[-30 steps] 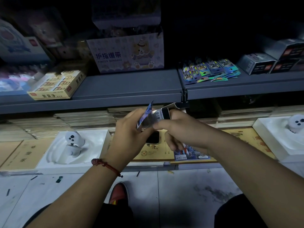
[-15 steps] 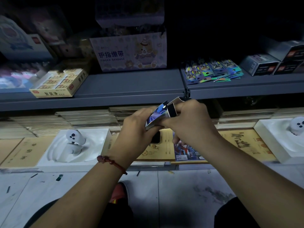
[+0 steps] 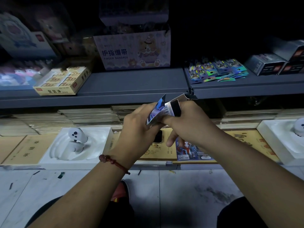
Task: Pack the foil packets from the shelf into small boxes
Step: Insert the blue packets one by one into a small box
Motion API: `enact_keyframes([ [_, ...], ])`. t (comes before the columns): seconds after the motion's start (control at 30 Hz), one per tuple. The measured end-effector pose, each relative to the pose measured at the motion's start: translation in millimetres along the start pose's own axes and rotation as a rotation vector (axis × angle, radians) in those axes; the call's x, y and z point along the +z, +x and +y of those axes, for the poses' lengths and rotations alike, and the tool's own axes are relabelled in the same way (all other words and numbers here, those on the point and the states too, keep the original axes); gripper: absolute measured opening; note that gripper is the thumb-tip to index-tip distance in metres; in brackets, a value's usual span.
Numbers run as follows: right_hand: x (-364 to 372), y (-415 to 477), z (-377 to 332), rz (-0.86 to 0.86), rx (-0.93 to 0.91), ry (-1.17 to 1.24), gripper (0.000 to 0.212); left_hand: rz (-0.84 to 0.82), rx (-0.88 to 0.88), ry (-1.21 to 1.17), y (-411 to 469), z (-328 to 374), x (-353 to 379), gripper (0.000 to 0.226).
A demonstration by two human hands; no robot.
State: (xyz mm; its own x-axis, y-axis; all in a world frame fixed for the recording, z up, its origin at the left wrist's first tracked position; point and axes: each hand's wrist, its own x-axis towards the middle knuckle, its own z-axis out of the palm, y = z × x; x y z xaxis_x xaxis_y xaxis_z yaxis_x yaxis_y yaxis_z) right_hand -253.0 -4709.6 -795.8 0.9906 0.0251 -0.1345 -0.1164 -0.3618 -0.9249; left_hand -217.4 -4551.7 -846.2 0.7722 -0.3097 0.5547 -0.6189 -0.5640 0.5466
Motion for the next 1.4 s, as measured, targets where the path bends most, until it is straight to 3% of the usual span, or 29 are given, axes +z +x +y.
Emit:
enact_keyframes([
  [0.33,-5,3,4,-0.01,0.025,-0.054,0.02,-0.066,-0.068,-0.061,1,-2,-2,0.032],
  [0.53,4,1,8,0.335,-0.318,-0.563,0.029,-0.039,-0.19,-0.112,6,2,0,0.033],
  [0.63,7,5,9,0.467,-0.454,-0.643,0.027,-0.021,-0.262,-0.139,7,0,-2,0.03],
  [0.73,3,7,7,0.566,-0.568,-0.565,0.013,-0.034,-0.289,-0.047,7,-8,-4,0.04],
  [0.8,4,6,7,0.496,-0.577,-0.464,0.012,-0.038,-0.264,-0.004,6,-10,-5,0.04],
  [0.93,21,4,6,0.313,-0.425,-0.355,0.028,-0.008,-0.207,-0.027,2,-3,-1,0.037],
  [1.07,25,7,8,0.304,-0.325,-0.292,0.046,-0.023,-0.123,0.017,1,1,4,0.012],
  [1.13,19,6,7,0.317,-0.311,-0.201,0.049,-0.013,-0.099,-0.001,2,-3,4,0.025],
  [1.3,-2,4,-2,0.523,-0.436,0.008,0.027,-0.103,-0.167,0.025,-1,-15,-2,0.034],
  [1.4,-21,3,-4,0.688,-0.452,0.097,0.03,-0.071,-0.257,-0.124,-2,-20,-4,0.052],
])
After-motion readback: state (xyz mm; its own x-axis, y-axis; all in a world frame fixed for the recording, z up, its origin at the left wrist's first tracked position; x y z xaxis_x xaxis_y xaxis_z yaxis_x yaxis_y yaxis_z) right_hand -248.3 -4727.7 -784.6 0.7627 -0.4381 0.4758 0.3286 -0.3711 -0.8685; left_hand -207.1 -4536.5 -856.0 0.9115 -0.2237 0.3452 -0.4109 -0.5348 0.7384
